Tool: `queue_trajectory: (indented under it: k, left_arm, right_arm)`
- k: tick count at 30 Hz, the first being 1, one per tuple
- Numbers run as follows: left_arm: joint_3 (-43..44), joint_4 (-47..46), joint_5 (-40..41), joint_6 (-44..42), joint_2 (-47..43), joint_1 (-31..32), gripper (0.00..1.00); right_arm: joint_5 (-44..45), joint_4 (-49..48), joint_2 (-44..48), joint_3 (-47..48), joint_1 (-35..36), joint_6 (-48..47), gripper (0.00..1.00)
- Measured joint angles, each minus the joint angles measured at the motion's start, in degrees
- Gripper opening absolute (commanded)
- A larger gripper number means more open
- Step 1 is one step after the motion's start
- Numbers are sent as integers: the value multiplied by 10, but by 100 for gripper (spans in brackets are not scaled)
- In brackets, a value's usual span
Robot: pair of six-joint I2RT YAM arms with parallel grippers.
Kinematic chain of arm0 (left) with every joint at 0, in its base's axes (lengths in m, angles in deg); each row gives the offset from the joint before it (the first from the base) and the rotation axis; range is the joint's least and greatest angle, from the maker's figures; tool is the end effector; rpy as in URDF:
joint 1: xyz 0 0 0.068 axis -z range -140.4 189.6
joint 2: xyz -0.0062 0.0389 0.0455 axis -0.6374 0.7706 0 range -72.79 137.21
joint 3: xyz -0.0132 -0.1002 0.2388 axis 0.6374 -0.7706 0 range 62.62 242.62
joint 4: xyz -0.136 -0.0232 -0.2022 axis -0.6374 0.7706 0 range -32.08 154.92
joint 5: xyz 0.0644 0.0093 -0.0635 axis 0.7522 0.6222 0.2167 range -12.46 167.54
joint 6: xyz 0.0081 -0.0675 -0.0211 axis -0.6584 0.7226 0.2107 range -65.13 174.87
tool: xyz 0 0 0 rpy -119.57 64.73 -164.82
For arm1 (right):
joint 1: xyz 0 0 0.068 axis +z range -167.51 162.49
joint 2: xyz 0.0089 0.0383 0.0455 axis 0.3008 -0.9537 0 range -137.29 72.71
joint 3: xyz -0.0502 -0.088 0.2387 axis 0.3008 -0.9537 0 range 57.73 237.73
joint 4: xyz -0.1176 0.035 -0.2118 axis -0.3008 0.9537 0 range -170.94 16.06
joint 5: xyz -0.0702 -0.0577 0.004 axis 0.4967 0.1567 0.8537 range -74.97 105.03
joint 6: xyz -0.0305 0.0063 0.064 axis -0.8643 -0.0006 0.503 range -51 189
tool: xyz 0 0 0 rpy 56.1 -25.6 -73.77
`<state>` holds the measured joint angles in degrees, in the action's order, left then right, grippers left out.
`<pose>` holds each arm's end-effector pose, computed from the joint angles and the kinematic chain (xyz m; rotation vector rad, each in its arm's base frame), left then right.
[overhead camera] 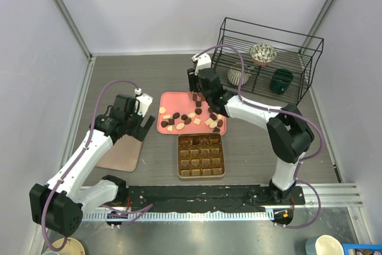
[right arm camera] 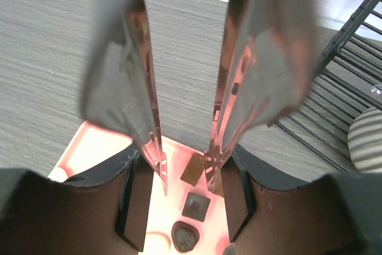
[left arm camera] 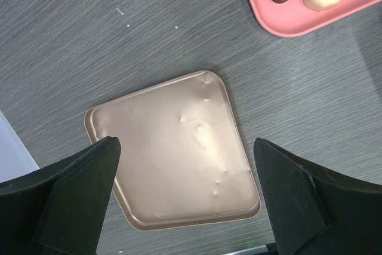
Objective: Pack the chocolate
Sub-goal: Pick up the fake chocolate from the plate.
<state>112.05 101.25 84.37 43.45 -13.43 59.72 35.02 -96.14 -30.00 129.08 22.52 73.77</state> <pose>0.1955 -0.0642 0.2426 0.6298 2.4119 0.0856 0.3377 0.2573 0.2545 -0.3225 1.8130 0.2252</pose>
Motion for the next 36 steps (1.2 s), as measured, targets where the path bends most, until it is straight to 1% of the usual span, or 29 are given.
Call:
queue_trajectory:
  k: [9, 18, 26, 36]
  left_arm:
    - [0, 2, 0, -7, -9, 0, 100]
    - [0, 12, 0, -9, -14, 0, 100]
    - [0, 15, 0, -10, -23, 0, 100]
    - [0, 20, 0, -10, -25, 0, 100]
  right_arm:
    - [14, -21, -37, 25, -8, 0, 48]
    - [19, -34, -57, 27, -9, 2, 47]
    - [22, -36, -62, 30, -9, 19, 41]
    - [51, -33, -62, 24, 23, 27, 41]
